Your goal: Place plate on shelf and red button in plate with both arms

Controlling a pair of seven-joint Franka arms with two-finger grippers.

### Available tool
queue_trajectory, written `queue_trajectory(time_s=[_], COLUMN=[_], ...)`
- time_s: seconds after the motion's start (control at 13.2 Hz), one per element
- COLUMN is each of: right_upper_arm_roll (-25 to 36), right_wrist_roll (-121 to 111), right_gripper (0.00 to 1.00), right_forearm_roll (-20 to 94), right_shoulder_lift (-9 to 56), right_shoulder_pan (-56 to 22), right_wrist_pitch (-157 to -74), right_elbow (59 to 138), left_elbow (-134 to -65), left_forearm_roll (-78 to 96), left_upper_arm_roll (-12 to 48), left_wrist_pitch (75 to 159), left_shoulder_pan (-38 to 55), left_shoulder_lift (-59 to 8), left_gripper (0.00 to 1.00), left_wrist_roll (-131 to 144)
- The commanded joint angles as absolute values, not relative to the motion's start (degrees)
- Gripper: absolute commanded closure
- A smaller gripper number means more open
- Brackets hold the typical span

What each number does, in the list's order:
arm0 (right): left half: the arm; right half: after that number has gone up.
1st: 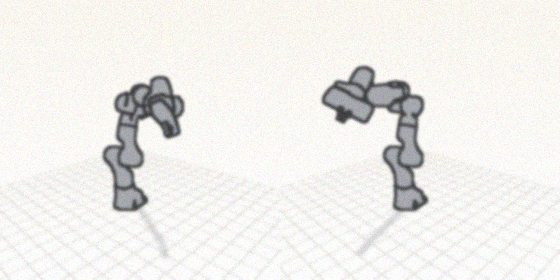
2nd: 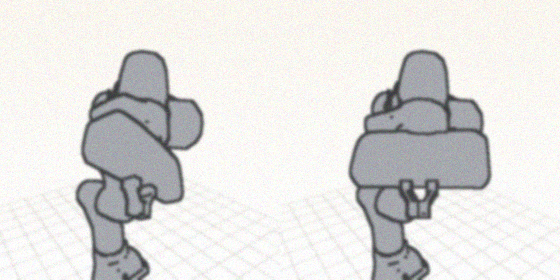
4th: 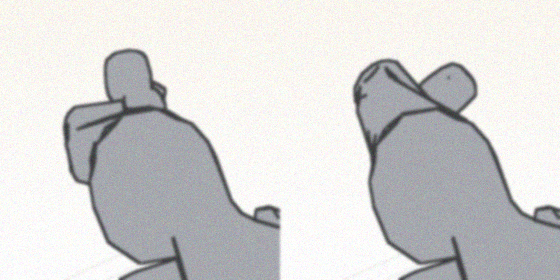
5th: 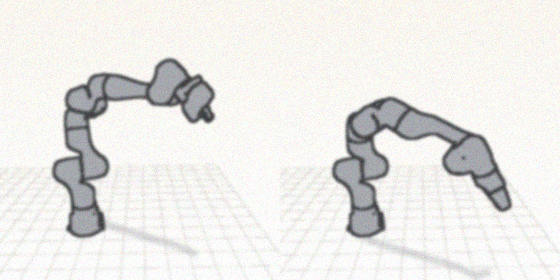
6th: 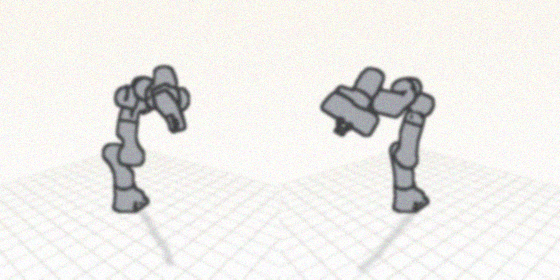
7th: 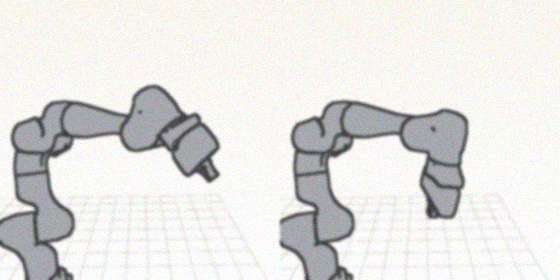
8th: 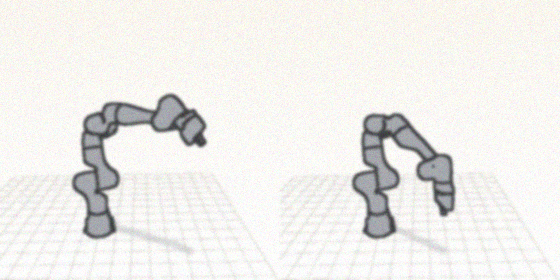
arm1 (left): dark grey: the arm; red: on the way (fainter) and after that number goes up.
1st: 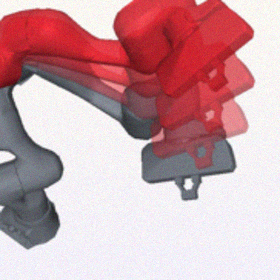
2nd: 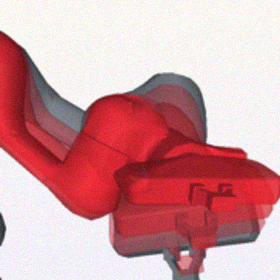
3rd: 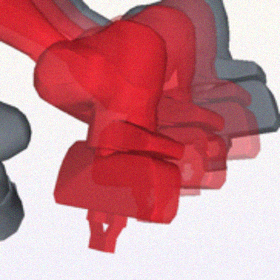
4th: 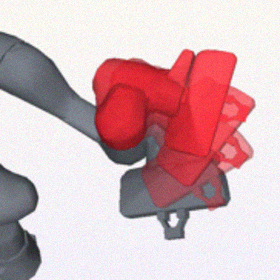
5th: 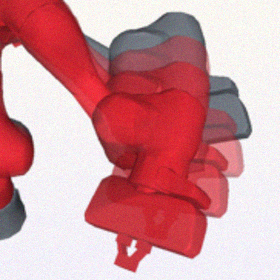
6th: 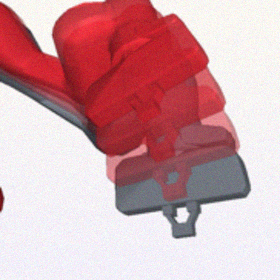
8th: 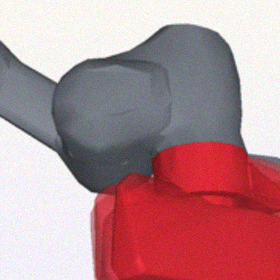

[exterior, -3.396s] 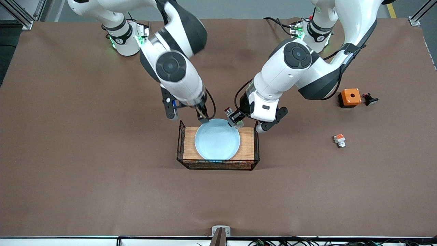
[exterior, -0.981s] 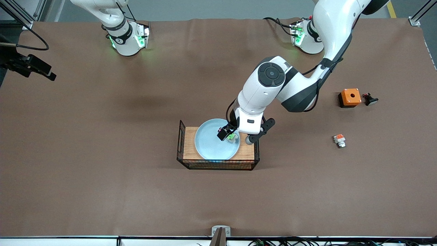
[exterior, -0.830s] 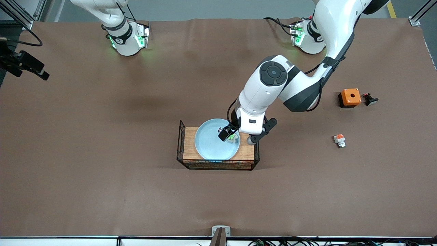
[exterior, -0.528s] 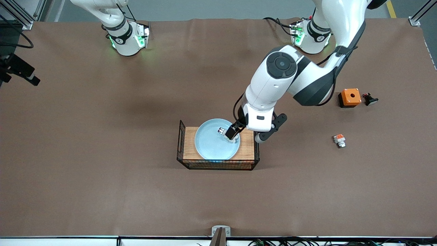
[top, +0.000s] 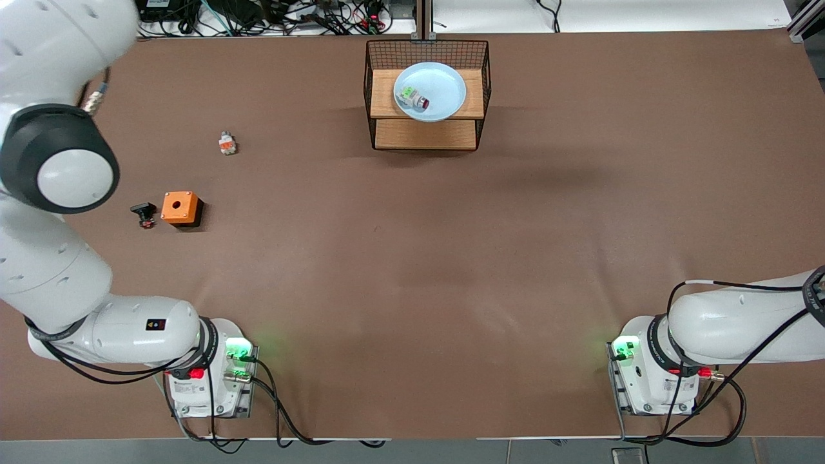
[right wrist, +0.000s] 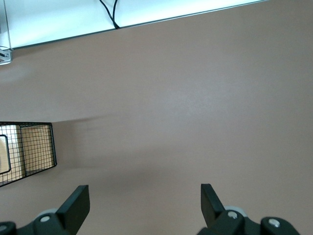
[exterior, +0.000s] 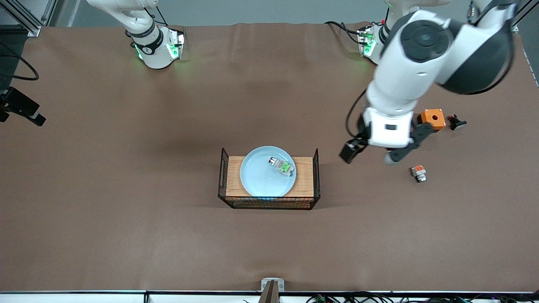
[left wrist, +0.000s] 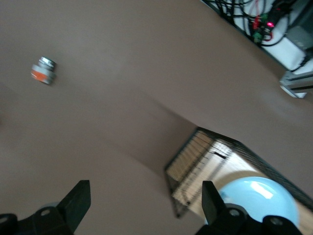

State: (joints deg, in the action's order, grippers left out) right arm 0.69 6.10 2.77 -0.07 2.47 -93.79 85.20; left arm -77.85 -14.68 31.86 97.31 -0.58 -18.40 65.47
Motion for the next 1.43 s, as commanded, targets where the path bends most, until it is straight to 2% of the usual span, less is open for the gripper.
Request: queue_trajectory(time_s=[0.0,0.68,0.98,1.06,1.13,1.36], right_upper_arm_roll=[0.6,0.7,0.6,0.6,0.6,0.6], right_wrist_roll=[5.3,1.8,1.8,1.8,1.8,1.8], right_gripper=[0.00,0.00,0.00,0.00,0.00,0.00], right_forearm_roll=[1.6,-0.4,-0.4,-0.4,-0.3,-0.3], right_shoulder_lift=[0.4,0.4,0.4,0.4,0.4,0.4], right_shoulder_pan=[2.5,2.3,2.4,2.3,2.3,2.3], right_wrist_pitch=[-92.1,-90.8,-90.8,-90.8,-90.8,-90.9], right_elbow=[84.0,83.9,83.8,83.8,83.8,83.7], left_elbow=[-78.8,-78.9,-79.1,-79.2,-79.7,-85.5], left_forearm_roll=[-15.6,-6.5,-4.5,-4.4,-4.4,-0.5], left_upper_arm_roll=[31.9,32.2,31.6,30.2,26.2,10.5], left_wrist_pitch=[91.7,82.0,79.5,79.5,79.4,79.5], left_shoulder_pan=[-6.0,-24.6,-25.4,-24.1,-20.5,-7.8], left_shoulder_lift=[-14.3,-6.3,-4.6,-4.4,-4.1,0.2], left_gripper=[0.00,0.00,0.00,0.00,0.00,0.00], left_wrist_roll=[52.1,18.2,13.7,12.7,10.9,6.2])
